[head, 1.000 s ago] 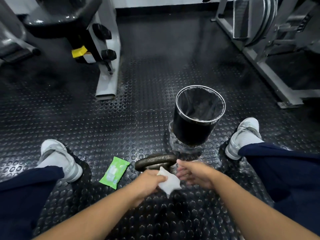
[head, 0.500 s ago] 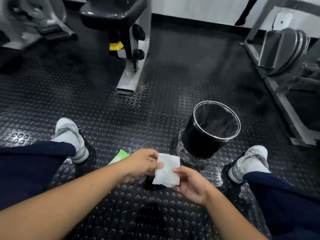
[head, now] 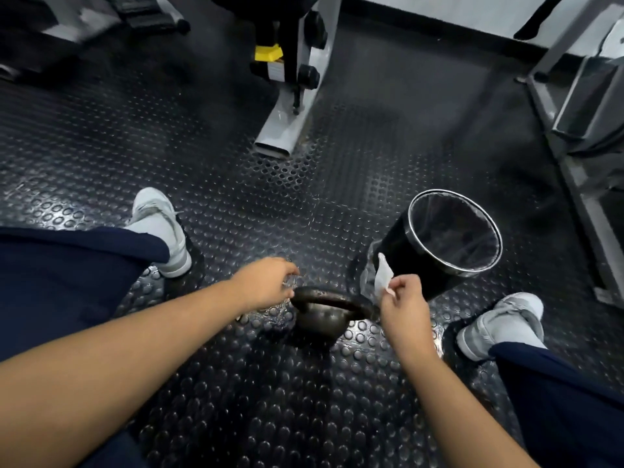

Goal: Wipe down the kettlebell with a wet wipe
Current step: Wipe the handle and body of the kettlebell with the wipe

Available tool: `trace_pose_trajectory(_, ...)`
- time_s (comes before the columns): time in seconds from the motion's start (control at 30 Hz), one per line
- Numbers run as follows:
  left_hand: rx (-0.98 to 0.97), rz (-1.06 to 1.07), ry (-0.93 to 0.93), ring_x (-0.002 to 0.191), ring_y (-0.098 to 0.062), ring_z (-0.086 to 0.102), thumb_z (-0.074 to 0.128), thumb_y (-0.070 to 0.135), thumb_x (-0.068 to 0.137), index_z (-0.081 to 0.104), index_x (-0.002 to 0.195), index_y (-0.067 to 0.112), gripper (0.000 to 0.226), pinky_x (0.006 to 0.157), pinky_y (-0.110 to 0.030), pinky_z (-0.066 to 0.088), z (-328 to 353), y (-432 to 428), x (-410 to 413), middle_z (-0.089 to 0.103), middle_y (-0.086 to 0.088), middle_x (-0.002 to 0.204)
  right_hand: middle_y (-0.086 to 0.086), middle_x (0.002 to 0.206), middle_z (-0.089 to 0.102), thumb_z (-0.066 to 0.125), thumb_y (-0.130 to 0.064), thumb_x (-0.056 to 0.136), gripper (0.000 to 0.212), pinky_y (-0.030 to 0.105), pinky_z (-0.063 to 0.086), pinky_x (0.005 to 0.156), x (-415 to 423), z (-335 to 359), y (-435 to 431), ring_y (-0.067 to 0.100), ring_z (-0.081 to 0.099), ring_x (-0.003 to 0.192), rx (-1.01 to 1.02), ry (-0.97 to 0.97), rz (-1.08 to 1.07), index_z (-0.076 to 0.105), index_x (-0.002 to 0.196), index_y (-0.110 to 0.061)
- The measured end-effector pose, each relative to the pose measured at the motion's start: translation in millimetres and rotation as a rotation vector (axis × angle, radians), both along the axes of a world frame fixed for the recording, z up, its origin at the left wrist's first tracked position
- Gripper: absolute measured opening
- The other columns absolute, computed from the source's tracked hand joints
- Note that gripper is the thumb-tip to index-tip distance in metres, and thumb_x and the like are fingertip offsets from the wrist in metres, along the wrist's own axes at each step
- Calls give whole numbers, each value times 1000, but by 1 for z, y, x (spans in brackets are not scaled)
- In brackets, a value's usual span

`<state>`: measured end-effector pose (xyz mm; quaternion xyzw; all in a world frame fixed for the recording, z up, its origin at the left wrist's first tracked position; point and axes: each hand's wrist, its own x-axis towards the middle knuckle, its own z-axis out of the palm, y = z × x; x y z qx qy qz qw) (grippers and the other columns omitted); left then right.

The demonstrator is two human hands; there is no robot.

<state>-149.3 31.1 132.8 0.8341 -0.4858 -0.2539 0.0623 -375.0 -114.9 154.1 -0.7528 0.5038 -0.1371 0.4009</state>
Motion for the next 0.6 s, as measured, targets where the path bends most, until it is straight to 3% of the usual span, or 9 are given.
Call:
trace_pose_trajectory(0.1,58,-30,5,133,-18,55,70,38,93,48,150,32,61,111,-40,47,-21,5,7,57,3,148,1,94,65,41,-6,105,39,37,52,61,10,-19,13,24,65,75,-65,42,119,43,139,-25)
trace_pose_trajectory(0.17,69,-40,46,129,-18,59,71,44,92,46,151,33,65,109,-39,48,-32,5,7,60,2,144,18,134,61,38,-4,104,51,31,50,84,20,-41,23,26,64,103,-88,191,307,42,152,-21)
trace_pose_trajectory(0.2,65,-43,77,126,-18,61,70,45,93,45,153,33,66,107,-38,49,-36,4,4,62,1,142,20,158,43,35,-3,104,56,30,46,102,24,-51,29,29,56,129,-124,314,405,36,158,-17)
trace_pose_trajectory(0.23,49,-51,100,126,-18,61,70,45,93,44,153,31,67,108,-38,48,-41,2,1,63,1,142,18,169,23,33,-5,105,58,32,32,120,28,-60,36,29,36,150,-176,404,474,27,162,-12)
trace_pose_trajectory(0.27,26,-64,110,128,-19,60,70,44,94,45,153,29,66,109,-37,47,-43,0,-3,61,2,143,16,172,11,31,-12,107,59,35,15,128,29,-65,42,28,15,159,-226,446,519,17,164,-7)
trace_pose_trajectory(0.33,-29,-73,90,128,-19,59,68,39,95,48,151,29,60,109,-35,46,-48,-1,-9,61,5,144,15,173,-4,26,-31,110,65,42,0,130,33,-71,56,27,-6,160,-310,482,591,2,164,-5)
trace_pose_trajectory(0.4,-88,-65,90,115,-18,66,65,33,95,57,141,36,47,98,-35,53,-51,-1,-10,69,8,131,13,170,-16,19,-46,109,72,46,-2,130,38,-73,69,28,-17,158,-368,502,671,-7,164,-7)
trace_pose_trajectory(0.53,-102,-34,112,87,-16,70,57,31,94,63,122,41,31,79,-38,58,-60,0,-7,76,8,102,17,169,-20,19,-62,105,84,50,-9,127,41,-79,80,33,-24,156,-459,540,741,-12,163,-9)
trace_pose_trajectory(0.6,-91,-50,100,95,-18,71,59,33,97,61,131,40,36,85,-37,57,-56,-2,-8,76,7,109,15,169,-19,17,-67,104,86,49,-10,127,30,-80,77,32,-24,156,-458,558,708,-12,164,-13)
